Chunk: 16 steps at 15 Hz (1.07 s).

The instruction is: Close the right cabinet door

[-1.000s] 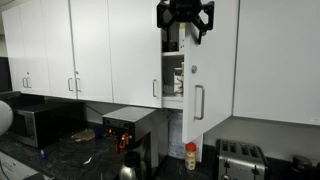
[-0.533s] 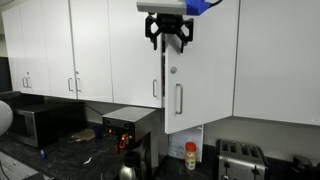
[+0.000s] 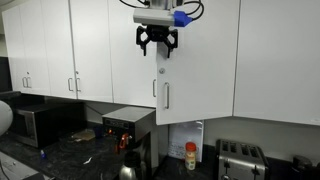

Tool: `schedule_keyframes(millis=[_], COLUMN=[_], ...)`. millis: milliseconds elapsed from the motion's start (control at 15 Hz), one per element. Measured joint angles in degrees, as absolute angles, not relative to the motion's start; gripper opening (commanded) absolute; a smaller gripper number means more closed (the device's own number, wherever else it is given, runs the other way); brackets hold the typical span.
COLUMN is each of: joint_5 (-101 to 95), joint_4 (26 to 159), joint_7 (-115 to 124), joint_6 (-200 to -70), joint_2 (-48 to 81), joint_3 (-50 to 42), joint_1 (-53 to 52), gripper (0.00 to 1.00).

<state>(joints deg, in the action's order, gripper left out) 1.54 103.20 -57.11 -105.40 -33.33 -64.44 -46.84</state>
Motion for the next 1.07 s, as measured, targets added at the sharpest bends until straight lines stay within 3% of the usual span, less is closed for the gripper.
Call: schedule_keyframes(millis=[667,1067], joint_5=[13.13,17.65], joint_4=[104.42,106.80], joint_7=[-65.76,-70.87], joint_6=[-105.73,-106.84], joint_2=[-25.49,-21.93], joint_3=[-56.47,-47.22], joint_1=[-45.75,-36.36], gripper=[1.00,1.00])
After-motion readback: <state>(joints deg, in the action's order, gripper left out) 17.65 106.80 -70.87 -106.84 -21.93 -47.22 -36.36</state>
